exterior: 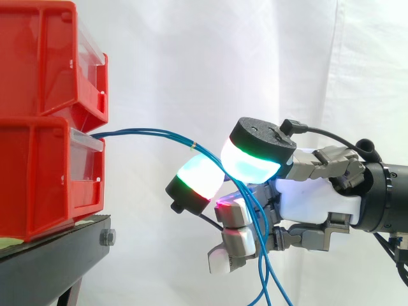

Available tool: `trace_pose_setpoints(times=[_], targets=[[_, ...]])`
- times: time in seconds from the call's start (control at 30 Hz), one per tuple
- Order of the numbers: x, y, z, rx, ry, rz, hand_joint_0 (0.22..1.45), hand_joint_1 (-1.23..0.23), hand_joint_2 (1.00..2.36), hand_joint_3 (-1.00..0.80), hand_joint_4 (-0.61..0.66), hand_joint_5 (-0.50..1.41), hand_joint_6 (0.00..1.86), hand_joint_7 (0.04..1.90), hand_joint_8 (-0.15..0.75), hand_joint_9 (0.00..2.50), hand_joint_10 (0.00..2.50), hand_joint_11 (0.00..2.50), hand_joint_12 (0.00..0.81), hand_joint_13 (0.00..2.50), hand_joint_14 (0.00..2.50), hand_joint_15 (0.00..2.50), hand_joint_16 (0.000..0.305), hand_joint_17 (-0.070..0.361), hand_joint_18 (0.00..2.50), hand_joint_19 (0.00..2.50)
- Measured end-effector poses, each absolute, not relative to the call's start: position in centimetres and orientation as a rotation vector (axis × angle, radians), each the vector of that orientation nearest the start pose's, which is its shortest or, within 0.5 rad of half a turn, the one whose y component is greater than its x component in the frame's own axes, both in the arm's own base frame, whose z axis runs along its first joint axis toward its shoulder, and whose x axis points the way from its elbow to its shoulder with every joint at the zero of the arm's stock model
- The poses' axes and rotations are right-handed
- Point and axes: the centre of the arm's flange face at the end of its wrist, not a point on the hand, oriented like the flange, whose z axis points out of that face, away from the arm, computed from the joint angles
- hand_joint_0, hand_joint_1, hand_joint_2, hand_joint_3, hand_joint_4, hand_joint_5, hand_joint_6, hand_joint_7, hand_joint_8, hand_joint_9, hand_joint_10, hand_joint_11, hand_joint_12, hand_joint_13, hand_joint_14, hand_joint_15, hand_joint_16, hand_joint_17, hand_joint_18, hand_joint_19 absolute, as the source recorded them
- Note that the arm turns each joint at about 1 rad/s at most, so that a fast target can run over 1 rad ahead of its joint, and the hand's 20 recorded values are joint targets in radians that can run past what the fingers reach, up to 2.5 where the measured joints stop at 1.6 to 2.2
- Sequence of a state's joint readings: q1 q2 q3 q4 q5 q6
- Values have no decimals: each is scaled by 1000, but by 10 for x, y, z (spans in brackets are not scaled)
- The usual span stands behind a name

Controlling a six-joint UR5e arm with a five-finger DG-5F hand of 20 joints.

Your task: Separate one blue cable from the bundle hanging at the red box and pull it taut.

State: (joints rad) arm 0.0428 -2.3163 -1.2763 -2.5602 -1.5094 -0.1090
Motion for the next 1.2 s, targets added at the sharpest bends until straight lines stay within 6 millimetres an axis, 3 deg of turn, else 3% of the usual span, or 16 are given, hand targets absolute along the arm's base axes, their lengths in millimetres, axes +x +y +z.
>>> trace_pose_setpoints(times=[0.23, 0.4, 0.6, 1.2], targets=[[758, -107, 218, 1052, 1141, 1175, 730, -844, 1008, -392, 59, -196, 886, 1014, 355, 1016, 17, 1074, 383, 1288, 19, 1293, 34, 77, 895, 422], [759, -109, 220, 1052, 1137, 1175, 753, -877, 1006, -427, 86, -197, 885, 981, 357, 1013, 17, 1088, 379, 1327, 15, 1388, 35, 79, 919, 446], [760, -108, 221, 1049, 1136, 1176, 768, -898, 1000, -500, 132, -194, 884, 992, 358, 1024, 17, 1086, 381, 1340, 16, 1401, 35, 78, 938, 450], [760, -107, 221, 1048, 1138, 1175, 507, -806, 1000, -500, 196, -180, 850, 965, 387, 1062, 16, 1072, 416, 1358, 14, 1382, 40, 89, 970, 471]])
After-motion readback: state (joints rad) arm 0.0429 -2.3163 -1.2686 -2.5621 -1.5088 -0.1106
